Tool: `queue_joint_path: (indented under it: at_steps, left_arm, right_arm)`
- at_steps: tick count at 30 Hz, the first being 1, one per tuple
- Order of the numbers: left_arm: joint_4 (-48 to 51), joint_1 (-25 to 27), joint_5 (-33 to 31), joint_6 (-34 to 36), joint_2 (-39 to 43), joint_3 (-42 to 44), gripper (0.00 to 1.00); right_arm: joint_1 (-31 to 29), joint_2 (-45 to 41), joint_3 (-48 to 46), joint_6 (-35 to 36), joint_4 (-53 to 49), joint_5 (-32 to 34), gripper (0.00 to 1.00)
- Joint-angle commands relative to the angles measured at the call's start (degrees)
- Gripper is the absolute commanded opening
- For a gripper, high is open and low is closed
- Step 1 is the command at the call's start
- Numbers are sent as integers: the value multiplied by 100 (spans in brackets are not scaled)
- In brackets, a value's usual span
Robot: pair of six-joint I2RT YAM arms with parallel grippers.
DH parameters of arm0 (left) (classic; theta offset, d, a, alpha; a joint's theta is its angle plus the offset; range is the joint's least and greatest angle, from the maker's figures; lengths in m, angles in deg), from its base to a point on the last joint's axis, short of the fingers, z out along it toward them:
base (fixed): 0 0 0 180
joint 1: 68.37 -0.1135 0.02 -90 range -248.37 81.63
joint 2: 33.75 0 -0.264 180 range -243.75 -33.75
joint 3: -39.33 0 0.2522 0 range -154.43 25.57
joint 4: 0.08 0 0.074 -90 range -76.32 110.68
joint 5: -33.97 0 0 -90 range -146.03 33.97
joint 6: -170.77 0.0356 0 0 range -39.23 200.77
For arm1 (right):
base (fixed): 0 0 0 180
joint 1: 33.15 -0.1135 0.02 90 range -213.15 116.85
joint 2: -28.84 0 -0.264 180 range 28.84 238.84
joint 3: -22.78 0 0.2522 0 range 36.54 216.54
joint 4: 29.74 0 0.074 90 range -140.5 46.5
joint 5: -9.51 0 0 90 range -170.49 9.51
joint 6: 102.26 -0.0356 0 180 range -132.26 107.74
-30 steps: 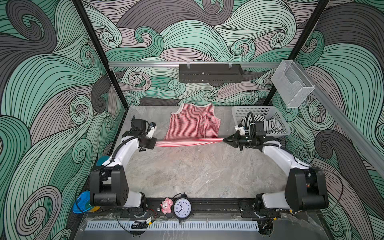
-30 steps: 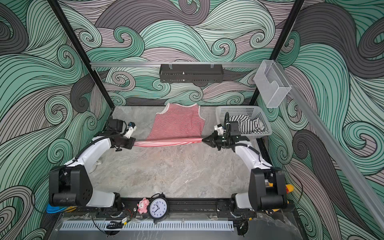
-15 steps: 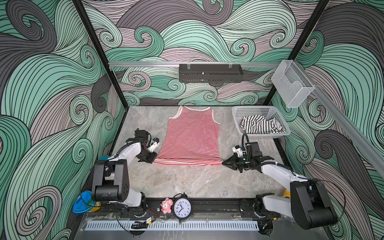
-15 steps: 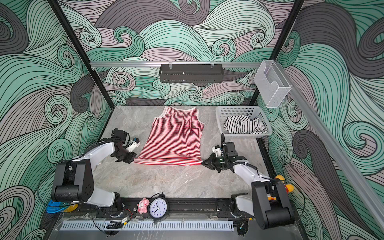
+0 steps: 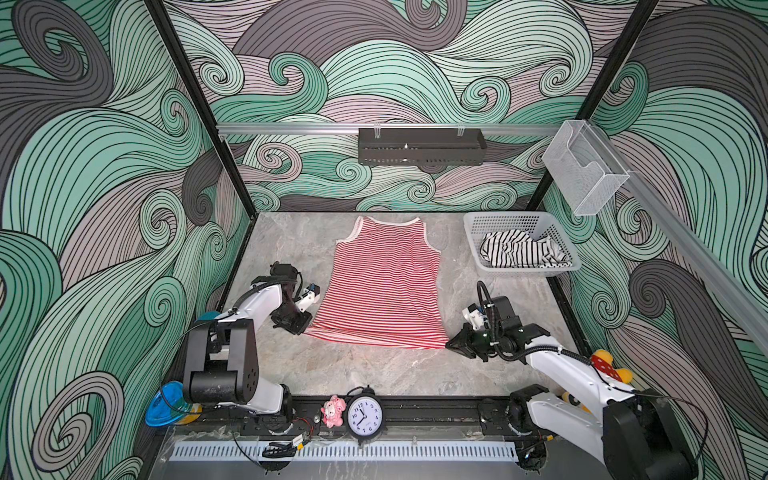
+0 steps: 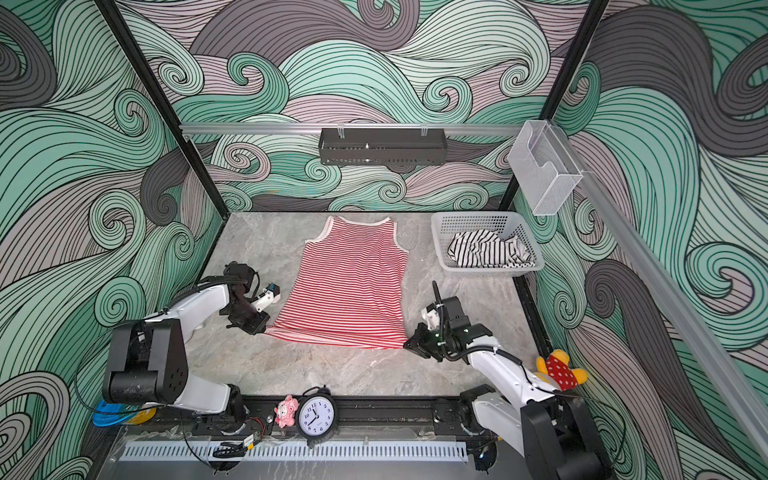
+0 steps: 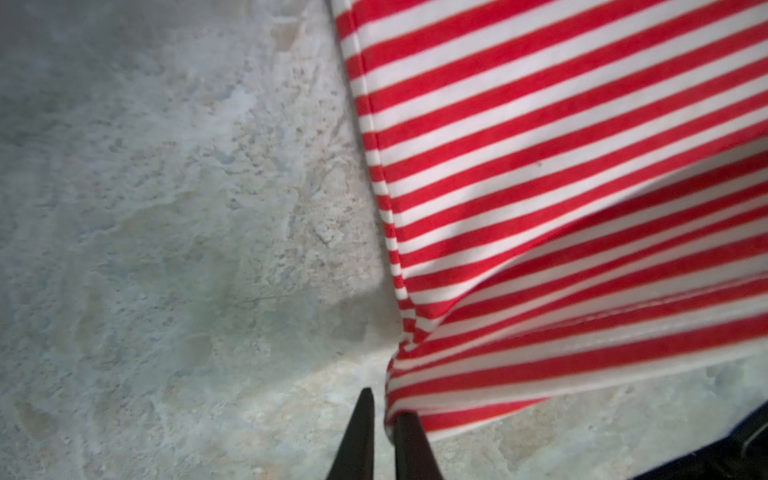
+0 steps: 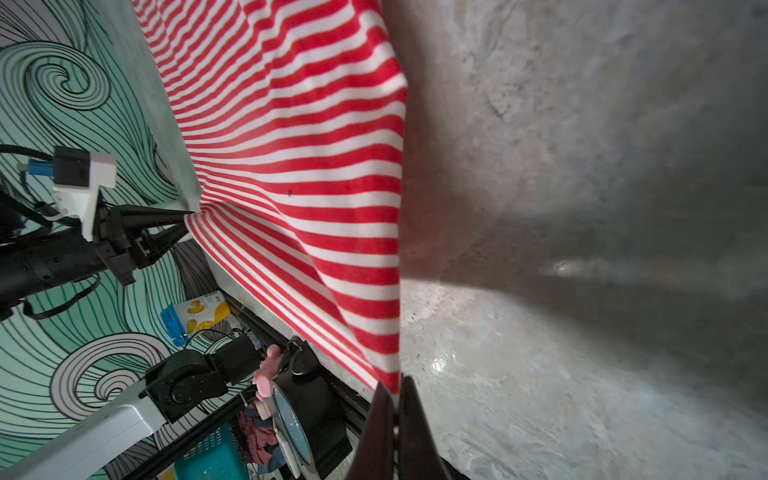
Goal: Fold and stack the tank tops
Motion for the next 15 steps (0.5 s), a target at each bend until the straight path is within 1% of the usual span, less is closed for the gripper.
queue_joint_path:
  at_steps: [1,5,8,12,13,15]
  left_arm:
    - [396,63,-172,187,214,36,15]
    - [413,134,-219,224,268,149,15]
    - [444,223,-420,271,268,229,16]
    - [483,336,-570,358,547,362,19]
    - [500,348,-592,366,572,371,21]
    - [526,358,-650,389,611,388,23]
  right_arm:
    - [-159,-33,-145,-56,-428,567,6]
    - [-296,81,-182,-106,-445,790,6]
    - [-406,97,-164,-132,-493,948,9]
    - [-499,110,-157,-190,-486,1037,11]
    - [-513,117,-156,-194,-504,1060,13]
    - [-553,93,-139,-209,-547,1082,21]
